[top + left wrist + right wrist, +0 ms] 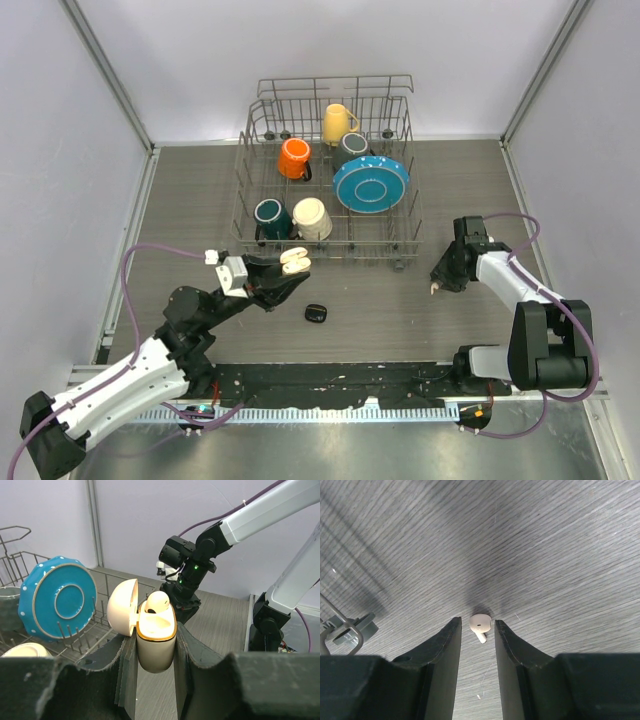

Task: Insert the wireless bluetooth earbuds into the charging case
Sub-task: Pick up the earbud from the center of the board.

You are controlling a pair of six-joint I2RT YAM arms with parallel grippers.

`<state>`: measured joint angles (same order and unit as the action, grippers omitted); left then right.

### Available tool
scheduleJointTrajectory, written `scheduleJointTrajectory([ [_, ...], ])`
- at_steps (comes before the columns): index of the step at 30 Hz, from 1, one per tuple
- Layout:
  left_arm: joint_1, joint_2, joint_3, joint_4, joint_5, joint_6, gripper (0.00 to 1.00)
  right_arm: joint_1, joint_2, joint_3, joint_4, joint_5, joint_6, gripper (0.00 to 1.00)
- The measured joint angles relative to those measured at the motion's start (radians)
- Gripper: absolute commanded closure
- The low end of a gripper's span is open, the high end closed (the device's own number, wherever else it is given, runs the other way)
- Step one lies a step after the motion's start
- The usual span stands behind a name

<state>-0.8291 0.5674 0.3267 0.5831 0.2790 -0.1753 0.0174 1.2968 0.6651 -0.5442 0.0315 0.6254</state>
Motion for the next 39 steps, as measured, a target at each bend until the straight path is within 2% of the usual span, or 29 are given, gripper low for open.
scheduleJointTrajectory([
  [24,0.0,0.004,-0.004,0.0,-0.011,0.0,1.0,0.0,0.034,-0.022,0.05,-0.016,0.001,0.62],
  [34,0.0,0.004,-0.007,0.0,-0.018,0.0,1.0,-0.002,0.043,-0.018,0.061,-0.024,-0.001,0.67],
  [39,0.0,0.011,-0.008,0.0,-0.019,0.0,1.0,-0.002,0.045,-0.019,0.07,-0.044,-0.004,0.61],
])
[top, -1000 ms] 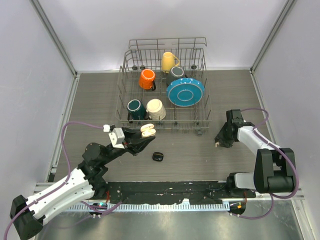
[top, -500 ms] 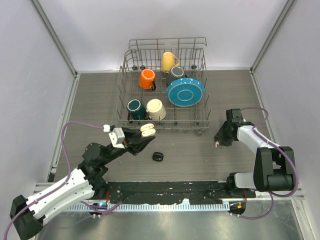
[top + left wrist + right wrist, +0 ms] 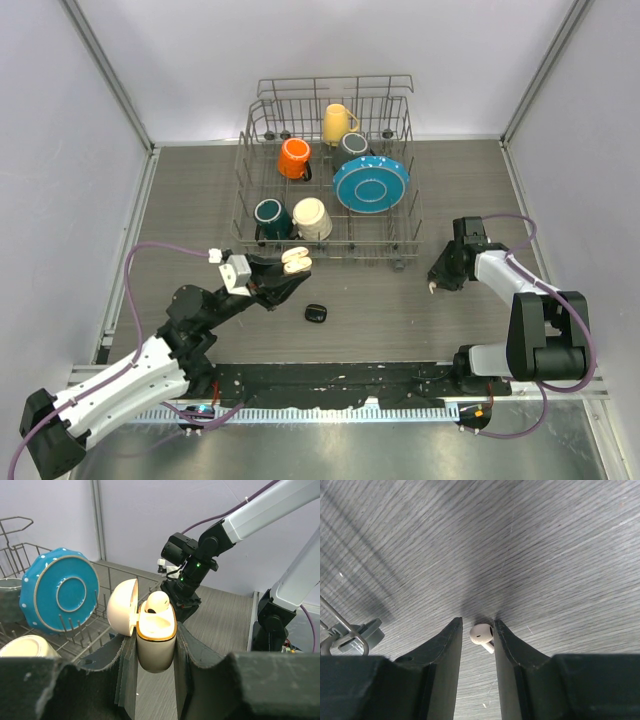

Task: Insert the wireless bluetooth earbuds into the charging case
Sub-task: Pick up the earbud from the center of the board.

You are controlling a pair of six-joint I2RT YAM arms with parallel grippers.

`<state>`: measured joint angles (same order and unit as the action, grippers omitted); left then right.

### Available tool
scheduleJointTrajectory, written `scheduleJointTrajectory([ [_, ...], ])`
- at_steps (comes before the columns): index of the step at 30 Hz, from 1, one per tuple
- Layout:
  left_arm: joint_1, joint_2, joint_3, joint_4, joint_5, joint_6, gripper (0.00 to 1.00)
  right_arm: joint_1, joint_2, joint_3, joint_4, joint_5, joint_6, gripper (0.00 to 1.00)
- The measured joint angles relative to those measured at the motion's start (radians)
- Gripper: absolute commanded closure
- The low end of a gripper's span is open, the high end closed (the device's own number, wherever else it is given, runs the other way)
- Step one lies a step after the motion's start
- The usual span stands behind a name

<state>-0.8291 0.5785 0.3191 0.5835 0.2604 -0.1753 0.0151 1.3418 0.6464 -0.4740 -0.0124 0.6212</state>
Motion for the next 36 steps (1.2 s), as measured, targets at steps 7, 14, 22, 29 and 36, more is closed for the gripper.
scheduleJointTrajectory([
  [7,0.0,0.016,0.0,0.002,0.0,0.0,1.0,0.0,-0.002,-0.001,0.008,-0.017,-0.028,0.58],
  [14,0.0,0.028,0.0,0.003,0.0,0.0,1.0,0.0,-0.002,-0.001,0.008,-0.017,-0.053,0.62],
  [22,0.0,0.027,0.0,0.003,0.0,0.0,1.0,0.0,-0.003,-0.001,-0.004,-0.012,-0.066,0.71],
  [29,0.0,0.016,0.0,0.002,0.0,0.0,1.0,0.0,-0.003,-0.002,-0.005,-0.005,-0.056,0.78],
  [36,0.0,-0.001,-0.002,0.0,-0.002,0.0,1.0,0.0,-0.096,-0.075,0.012,0.045,0.064,0.72],
])
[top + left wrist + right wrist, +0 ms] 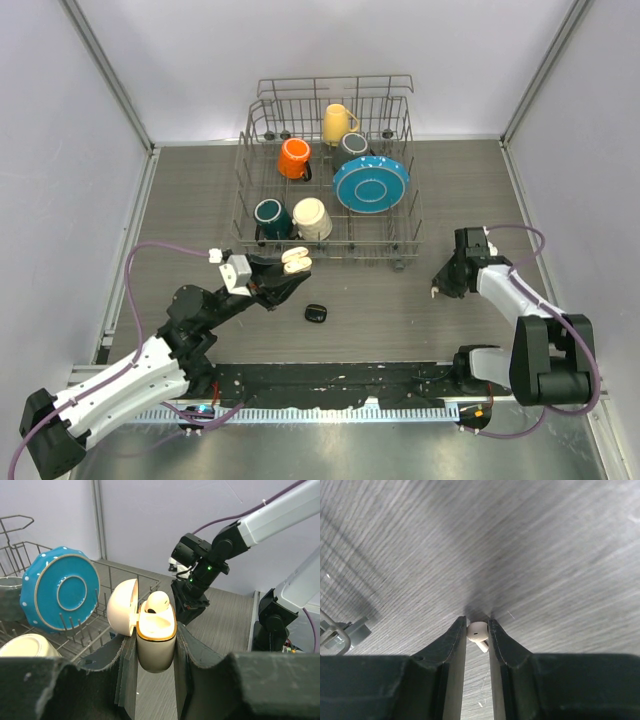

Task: Insert the wireless bluetooth earbuds into the charging case
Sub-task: Pick up the earbud from the center of the board.

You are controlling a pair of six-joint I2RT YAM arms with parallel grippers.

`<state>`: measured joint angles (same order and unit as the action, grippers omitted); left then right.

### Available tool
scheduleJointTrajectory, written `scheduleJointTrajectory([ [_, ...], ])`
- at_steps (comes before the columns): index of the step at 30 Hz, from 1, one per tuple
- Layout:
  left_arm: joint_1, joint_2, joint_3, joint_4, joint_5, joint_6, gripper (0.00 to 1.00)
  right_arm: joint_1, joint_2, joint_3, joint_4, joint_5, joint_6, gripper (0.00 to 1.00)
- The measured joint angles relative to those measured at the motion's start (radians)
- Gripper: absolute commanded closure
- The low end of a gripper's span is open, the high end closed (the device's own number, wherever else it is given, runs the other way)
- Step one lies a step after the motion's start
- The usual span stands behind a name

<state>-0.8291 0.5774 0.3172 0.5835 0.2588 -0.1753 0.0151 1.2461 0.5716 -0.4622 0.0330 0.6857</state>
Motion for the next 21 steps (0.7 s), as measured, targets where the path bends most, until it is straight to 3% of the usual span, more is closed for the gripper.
scheduleJointTrajectory([
  [5,0.0,-0.005,0.0,-0.002,-0.006,0.0,1.0,0.0,-0.076,-0.047,-0.014,0.051,0.079,0.57],
  [8,0.0,-0.004,0.0,-0.006,-0.006,0.0,1.0,0.0,-0.082,-0.05,-0.013,0.063,0.093,0.55],
  [21,0.0,-0.004,0.0,-0.007,-0.009,0.0,1.0,0.0,-0.042,-0.023,-0.016,0.051,0.047,0.6],
])
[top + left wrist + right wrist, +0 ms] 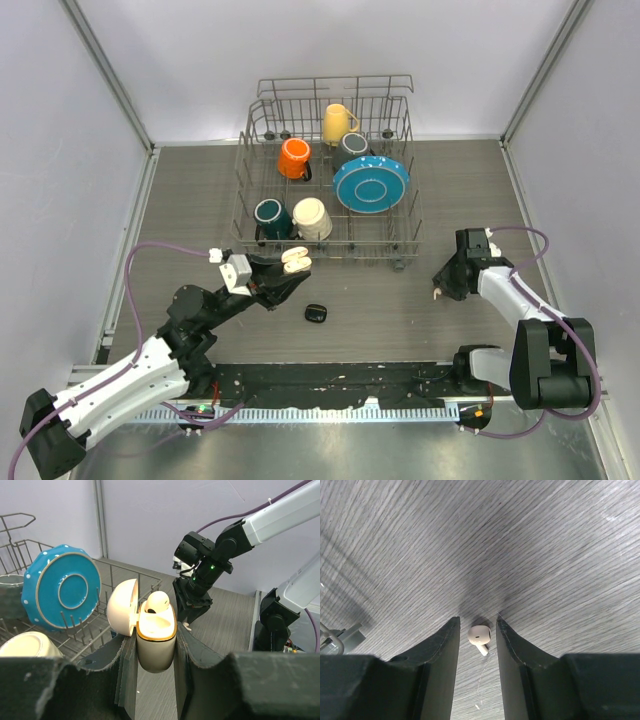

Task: Insert the wireless bluetooth earbuds into the charging case
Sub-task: Pick up the earbud from the center of the board.

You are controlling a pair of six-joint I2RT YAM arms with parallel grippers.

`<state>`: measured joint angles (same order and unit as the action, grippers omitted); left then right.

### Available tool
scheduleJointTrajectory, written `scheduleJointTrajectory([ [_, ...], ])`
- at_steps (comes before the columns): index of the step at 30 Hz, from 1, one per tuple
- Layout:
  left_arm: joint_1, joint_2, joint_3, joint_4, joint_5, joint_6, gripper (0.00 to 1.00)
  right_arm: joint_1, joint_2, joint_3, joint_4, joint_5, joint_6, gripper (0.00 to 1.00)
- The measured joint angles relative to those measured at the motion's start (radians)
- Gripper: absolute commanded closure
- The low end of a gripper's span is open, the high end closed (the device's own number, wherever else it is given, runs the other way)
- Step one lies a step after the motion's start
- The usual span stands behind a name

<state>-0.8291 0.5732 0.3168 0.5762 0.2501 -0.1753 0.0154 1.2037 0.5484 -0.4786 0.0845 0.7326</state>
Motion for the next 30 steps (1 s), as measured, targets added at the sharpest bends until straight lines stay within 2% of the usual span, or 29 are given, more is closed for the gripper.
scheduleJointTrajectory([
  [30,0.0,-0.01,-0.008,-0.007,-0.006,0.0,1.0,0.021,0.0,0.001,0.0,-0.019,-0.043,0.61],
])
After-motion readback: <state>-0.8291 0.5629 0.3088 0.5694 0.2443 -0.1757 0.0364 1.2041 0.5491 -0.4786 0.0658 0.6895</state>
